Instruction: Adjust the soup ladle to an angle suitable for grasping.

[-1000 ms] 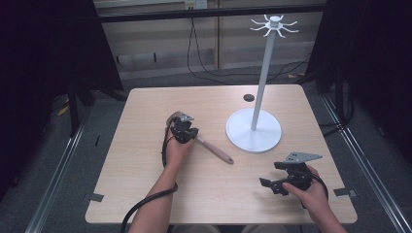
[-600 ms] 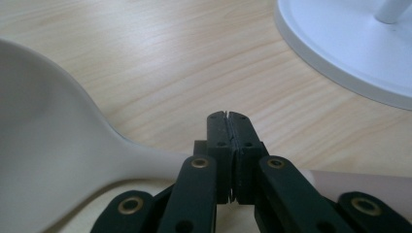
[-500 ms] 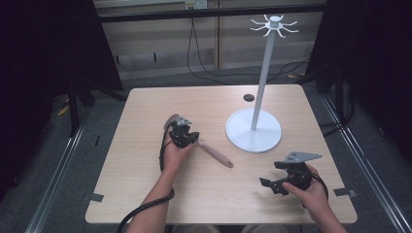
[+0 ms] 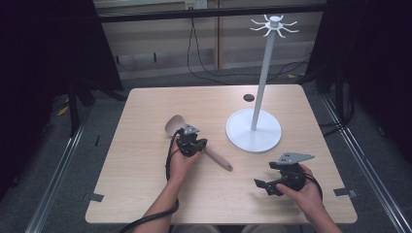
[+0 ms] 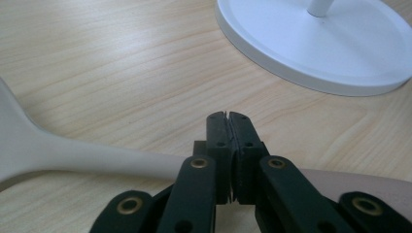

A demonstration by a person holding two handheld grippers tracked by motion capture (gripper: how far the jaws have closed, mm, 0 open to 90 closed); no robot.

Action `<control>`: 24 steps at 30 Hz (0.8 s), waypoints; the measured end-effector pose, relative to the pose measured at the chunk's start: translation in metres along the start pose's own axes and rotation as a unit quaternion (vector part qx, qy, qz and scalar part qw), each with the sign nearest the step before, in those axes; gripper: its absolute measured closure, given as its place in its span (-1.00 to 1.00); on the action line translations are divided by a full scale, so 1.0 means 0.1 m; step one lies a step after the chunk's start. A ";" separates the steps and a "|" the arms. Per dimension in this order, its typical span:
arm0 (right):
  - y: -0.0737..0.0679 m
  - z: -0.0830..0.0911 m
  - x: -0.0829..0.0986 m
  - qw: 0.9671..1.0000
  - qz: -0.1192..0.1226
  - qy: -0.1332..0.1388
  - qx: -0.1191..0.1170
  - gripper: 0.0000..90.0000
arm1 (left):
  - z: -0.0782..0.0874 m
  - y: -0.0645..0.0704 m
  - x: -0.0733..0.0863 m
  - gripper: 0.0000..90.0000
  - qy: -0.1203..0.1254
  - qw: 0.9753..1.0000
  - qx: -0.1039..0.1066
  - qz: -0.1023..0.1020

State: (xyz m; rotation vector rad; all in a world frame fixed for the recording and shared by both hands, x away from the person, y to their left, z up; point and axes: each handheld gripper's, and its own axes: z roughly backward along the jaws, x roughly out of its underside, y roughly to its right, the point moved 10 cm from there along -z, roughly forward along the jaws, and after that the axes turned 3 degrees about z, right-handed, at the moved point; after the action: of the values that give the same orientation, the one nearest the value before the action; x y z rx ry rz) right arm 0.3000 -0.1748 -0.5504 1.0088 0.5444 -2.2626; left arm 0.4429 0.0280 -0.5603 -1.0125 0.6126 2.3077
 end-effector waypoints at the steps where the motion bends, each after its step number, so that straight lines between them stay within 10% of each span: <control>1: -0.01 -0.04 -0.01 1.000 0.002 -0.001 0.001 -0.80 | 0.00 0.00 0.00 0.91 -0.002 1.000 0.001 0.000; 24: -0.25 -0.57 -0.32 0.998 0.057 -0.008 0.003 -0.27 | 0.56 -0.10 0.19 -0.42 -0.007 1.000 0.002 -0.017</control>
State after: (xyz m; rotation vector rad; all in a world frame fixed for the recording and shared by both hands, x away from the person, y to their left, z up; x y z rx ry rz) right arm 0.3309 -0.1121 -0.5584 0.9981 0.4625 -2.1712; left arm 0.4090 0.0748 -0.5424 -0.9963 0.5887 2.2819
